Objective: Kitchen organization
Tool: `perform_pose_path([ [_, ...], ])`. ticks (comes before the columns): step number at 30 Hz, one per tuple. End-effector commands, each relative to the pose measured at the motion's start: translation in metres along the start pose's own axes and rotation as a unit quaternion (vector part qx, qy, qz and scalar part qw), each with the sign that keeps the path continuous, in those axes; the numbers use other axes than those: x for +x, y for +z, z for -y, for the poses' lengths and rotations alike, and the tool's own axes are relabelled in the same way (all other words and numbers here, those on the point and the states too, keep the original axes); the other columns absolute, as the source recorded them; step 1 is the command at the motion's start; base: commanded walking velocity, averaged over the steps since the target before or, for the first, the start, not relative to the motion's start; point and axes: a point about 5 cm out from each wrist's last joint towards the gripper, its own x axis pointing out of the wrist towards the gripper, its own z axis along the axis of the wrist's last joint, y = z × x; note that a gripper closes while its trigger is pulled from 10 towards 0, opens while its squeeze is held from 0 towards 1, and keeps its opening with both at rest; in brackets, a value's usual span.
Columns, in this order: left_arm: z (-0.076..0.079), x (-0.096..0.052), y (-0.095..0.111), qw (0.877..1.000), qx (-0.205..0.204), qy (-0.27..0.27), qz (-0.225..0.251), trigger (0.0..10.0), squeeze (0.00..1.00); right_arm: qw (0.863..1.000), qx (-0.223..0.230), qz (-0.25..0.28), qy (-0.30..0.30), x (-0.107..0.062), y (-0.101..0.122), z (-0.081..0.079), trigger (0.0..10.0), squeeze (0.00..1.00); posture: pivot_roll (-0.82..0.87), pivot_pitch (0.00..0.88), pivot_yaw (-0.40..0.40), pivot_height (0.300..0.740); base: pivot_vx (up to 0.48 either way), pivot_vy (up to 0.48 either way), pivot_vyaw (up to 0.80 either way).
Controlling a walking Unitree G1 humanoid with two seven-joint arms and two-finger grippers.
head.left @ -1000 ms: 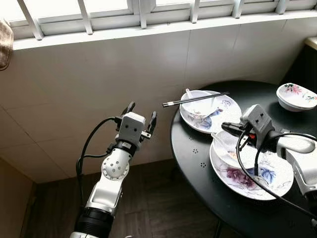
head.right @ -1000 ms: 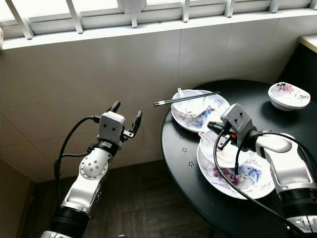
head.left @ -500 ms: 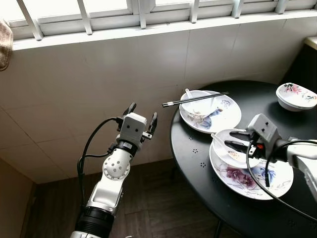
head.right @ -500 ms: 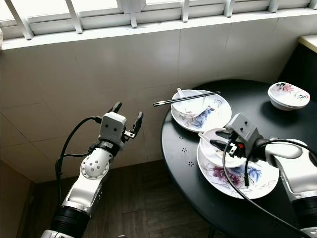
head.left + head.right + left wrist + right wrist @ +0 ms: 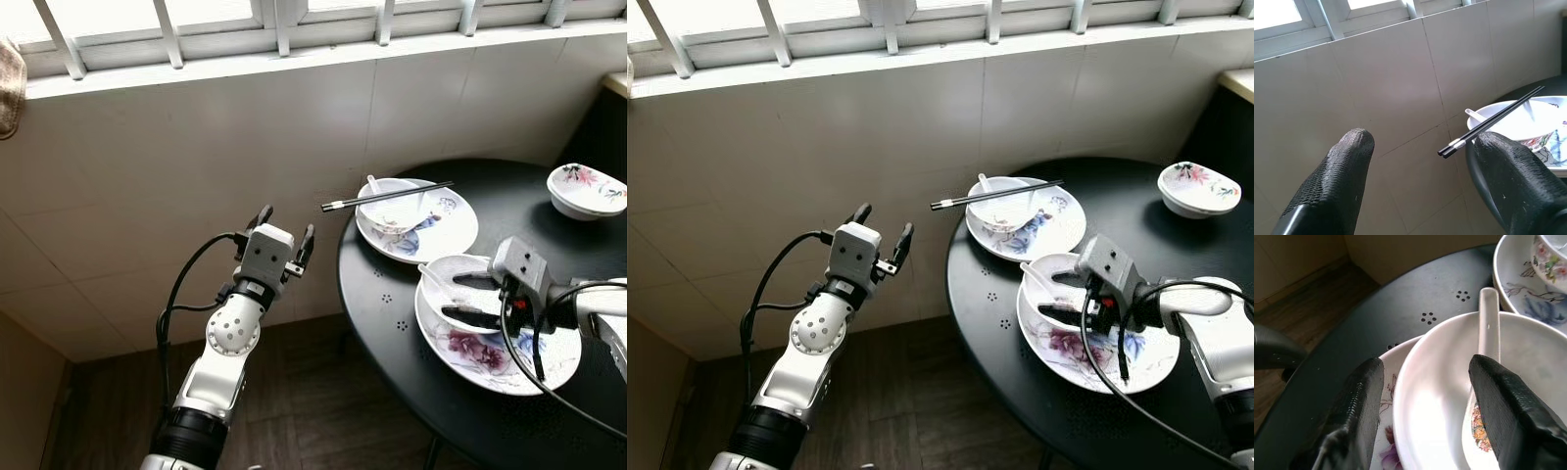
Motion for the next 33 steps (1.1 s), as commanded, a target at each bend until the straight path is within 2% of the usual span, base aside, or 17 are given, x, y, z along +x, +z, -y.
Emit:
perform_pose_path([
  [1,-0.002,0.003,0.001,1.000,0.006,0.001,0.002,10.0,0.00,0.999,-0.012,-0.010,0.029,-0.003,0.000,-0.001,10.0,1.00,-0.18,0.000,0.032,0.740,0.000,0.000,0.00],
  [14,-0.003,0.002,0.000,1.000,0.009,-0.002,-0.002,10.0,0.00,1.000,-0.001,-0.027,0.015,-0.001,-0.014,0.007,10.0,1.00,-0.18,0.000,0.034,0.740,0.000,0.000,0.00],
  [17,-0.004,0.002,0.000,1.000,0.010,-0.002,-0.002,10.0,0.00,1.000,0.012,0.012,0.000,-0.004,-0.005,0.012,10.0,1.00,-0.18,0.000,0.036,0.740,0.000,0.000,0.00],
  [18,-0.003,0.002,0.000,1.000,0.010,-0.003,-0.002,10.0,0.00,0.999,0.023,0.042,-0.005,-0.005,0.002,0.015,10.0,1.00,-0.18,0.000,0.036,0.740,0.000,0.000,0.00],
  [23,-0.003,0.002,0.000,1.000,0.010,-0.004,-0.003,10.0,0.00,0.994,0.039,0.098,-0.027,-0.006,0.016,0.021,10.0,1.00,-0.18,0.000,0.037,0.740,0.000,0.000,0.00],
  [33,-0.003,0.003,0.000,1.000,0.011,-0.006,-0.003,10.0,0.00,0.992,0.044,0.102,-0.057,-0.004,0.016,0.025,10.0,1.00,-0.18,0.000,0.038,0.740,0.000,0.000,0.00],
])
